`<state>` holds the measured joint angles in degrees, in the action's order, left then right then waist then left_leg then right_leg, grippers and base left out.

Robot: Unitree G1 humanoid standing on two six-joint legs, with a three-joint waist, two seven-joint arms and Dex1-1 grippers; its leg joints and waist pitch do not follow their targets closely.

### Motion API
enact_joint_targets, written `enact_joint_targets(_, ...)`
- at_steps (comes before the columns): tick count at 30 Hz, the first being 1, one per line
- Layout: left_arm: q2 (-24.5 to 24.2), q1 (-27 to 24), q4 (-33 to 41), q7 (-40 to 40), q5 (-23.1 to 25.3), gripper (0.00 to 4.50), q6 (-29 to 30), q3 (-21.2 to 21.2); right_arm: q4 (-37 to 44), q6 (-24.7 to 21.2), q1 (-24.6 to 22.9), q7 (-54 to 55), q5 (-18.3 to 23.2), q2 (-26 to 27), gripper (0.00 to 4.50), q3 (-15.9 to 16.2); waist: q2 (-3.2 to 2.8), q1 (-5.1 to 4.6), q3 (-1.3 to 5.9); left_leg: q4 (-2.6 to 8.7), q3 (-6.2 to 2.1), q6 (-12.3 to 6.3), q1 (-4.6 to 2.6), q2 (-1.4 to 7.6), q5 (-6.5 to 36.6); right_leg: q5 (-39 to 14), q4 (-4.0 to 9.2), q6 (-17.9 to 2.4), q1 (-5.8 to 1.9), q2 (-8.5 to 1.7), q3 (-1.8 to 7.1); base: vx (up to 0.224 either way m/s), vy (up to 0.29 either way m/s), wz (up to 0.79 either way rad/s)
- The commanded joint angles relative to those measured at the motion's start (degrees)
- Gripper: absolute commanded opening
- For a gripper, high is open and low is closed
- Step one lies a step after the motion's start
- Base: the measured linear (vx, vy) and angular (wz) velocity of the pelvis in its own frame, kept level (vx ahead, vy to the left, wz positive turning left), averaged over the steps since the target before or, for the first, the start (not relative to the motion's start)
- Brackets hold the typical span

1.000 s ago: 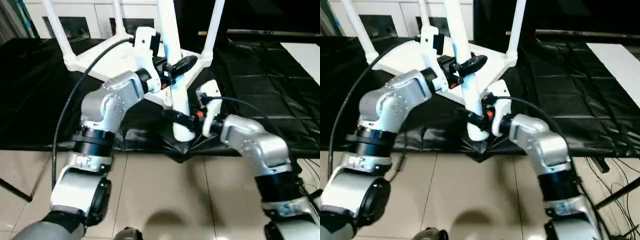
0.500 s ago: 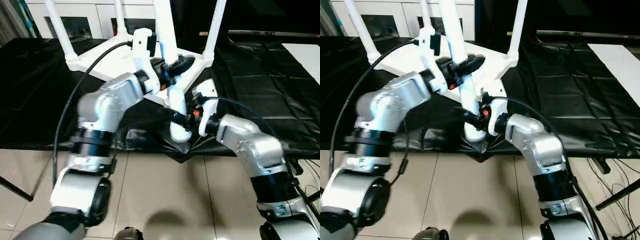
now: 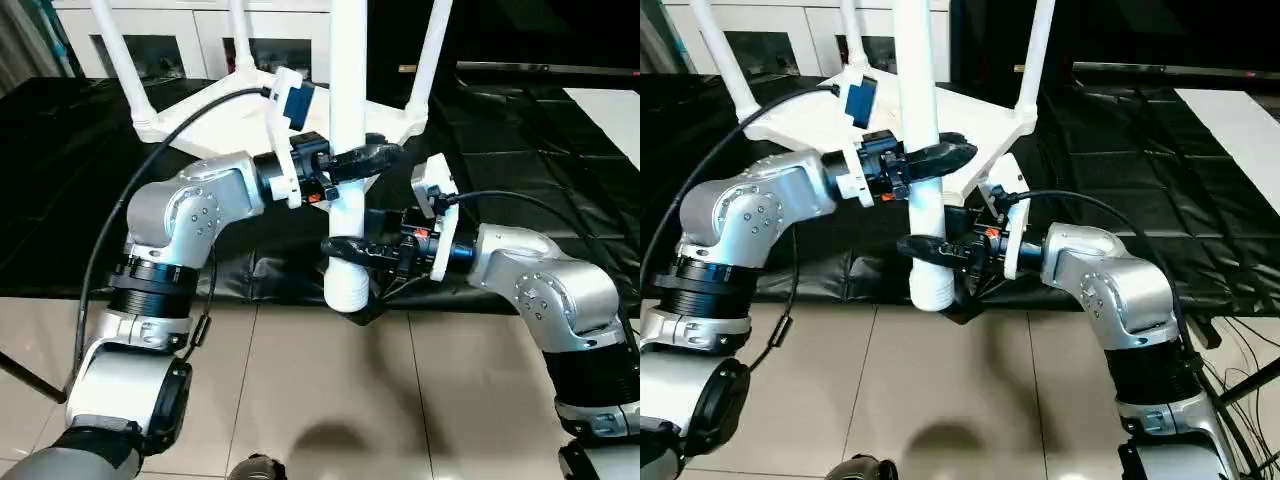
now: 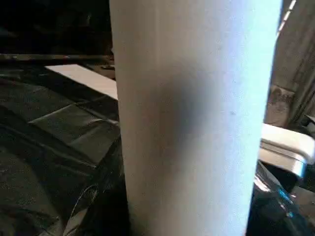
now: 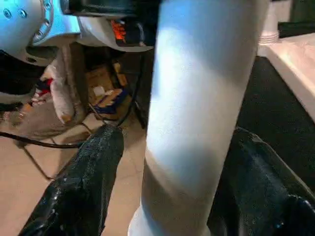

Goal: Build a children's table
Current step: Pick table leg

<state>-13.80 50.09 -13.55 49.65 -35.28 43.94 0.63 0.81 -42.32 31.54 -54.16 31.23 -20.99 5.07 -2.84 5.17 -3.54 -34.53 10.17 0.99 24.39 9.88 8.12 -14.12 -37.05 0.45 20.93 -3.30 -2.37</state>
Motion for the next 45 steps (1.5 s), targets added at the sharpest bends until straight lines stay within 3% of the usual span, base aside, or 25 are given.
enact_joint_targets(1, -0.7, 0.0, 2.7, 2.0, -0.8, 1.82, -0.2, 1.0, -0.8, -0.9, 1.2, -0.8, 1.6, 0.0, 3.27, -1.0, 0.15, 0.18, 4.78, 3.24, -1.34, -0.89, -2.54, 3.15, 8.3, 2.4, 4.14, -15.3, -1.82, -4.86, 2.17, 0.000, 0.000, 0.00)
enact_joint_targets(14, 0.0, -0.5, 4.9, 6.0, -3.7, 1.82, 1.4, 0.9, -3.8, -0.5, 2.6, -5.1, 1.0, -1.1, 3.27, 1.8, 0.39, 0.27, 4.64, 3.19, -1.25, -1.13, -2.50, 3.15, 8.2, 0.7, 4.22, -15.4, -1.81, -4.80, 2.14, 0.000, 0.000, 0.00)
enact_joint_targets(15, 0.0, -0.6, 5.0, 6.2, -3.7, 1.82, 1.2, 1.1, -4.0, -0.4, 2.8, -5.4, 0.8, -1.2, 3.00, 2.0, 0.44, 0.25, 4.66, 3.17, -1.22, -1.32, -2.46, 3.14, 8.0, 1.1, 4.18, -15.4, -1.82, -4.81, 2.13, 0.000, 0.000, 0.00)
enact_joint_targets(26, -0.6, -0.8, 5.0, 7.5, -3.0, 1.82, 1.0, 2.1, -4.8, -0.4, 3.5, -8.5, 0.1, -2.6, 2.06, 3.7, 0.52, 0.31, 4.65, 3.10, -1.20, -1.77, -2.43, 3.09, 7.8, 0.6, 4.24, -15.3, -1.83, -4.78, 2.12, 0.000, 0.000, 0.00)
enact_joint_targets(31, -1.0, -1.0, 5.3, 8.5, -2.8, 1.82, 1.1, 2.7, -5.2, 0.6, 3.7, -9.3, -1.2, -3.2, 1.86, 4.7, 0.43, 0.26, 4.71, 3.02, -1.18, -1.72, -2.45, 3.09, 7.6, 1.4, 4.11, -15.4, -1.79, -4.77, 2.15, 0.000, 0.000, 0.00)
enact_joint_targets(33, -1.1, -1.0, 5.3, 8.6, -2.9, 1.82, 1.1, 2.8, -5.3, 1.1, 3.7, -9.1, -1.7, -3.3, 1.86, 4.9, 0.43, 0.28, 4.75, 3.01, -1.21, -1.82, -2.42, 3.09, 7.3, 1.9, 4.05, -15.5, -1.83, -4.77, 2.11, 0.000, 0.000, 0.00)
enact_joint_targets(34, -1.1, -0.9, 5.2, 8.8, -2.8, 1.81, 1.2, 2.9, -5.4, 0.6, 3.8, -9.5, -1.3, -3.3, 2.20, 4.9, 0.33, 0.31, 4.75, 3.00, -1.21, -1.85, -2.42, 3.06, 7.3, 2.0, 4.06, -15.5, -1.83, -4.76, 2.10, 0.000, 0.000, 0.00)
enact_joint_targets(37, -1.5, -0.8, 5.1, 9.5, -2.7, 1.81, 1.1, 3.4, -5.3, 0.2, 3.9, -10.2, -0.9, -3.7, 2.55, 5.0, 0.24, 0.28, 4.80, 2.93, -1.20, -1.97, -2.48, 3.04, 7.5, 2.3, 4.08, -15.8, -1.85, -4.73, 2.12, 0.000, 0.000, 0.00)
enact_joint_targets(45, -1.5, -0.8, 5.0, 10.1, -2.8, 1.81, 1.0, 3.7, -5.3, 0.9, 3.8, -10.7, -1.5, -4.3, 3.01, 4.9, 0.24, 0.25, 4.84, 2.93, -1.23, -1.88, -2.51, 3.09, 7.6, 2.7, 3.98, -16.2, -1.93, -4.69, 2.06, 0.000, 0.000, 0.00)
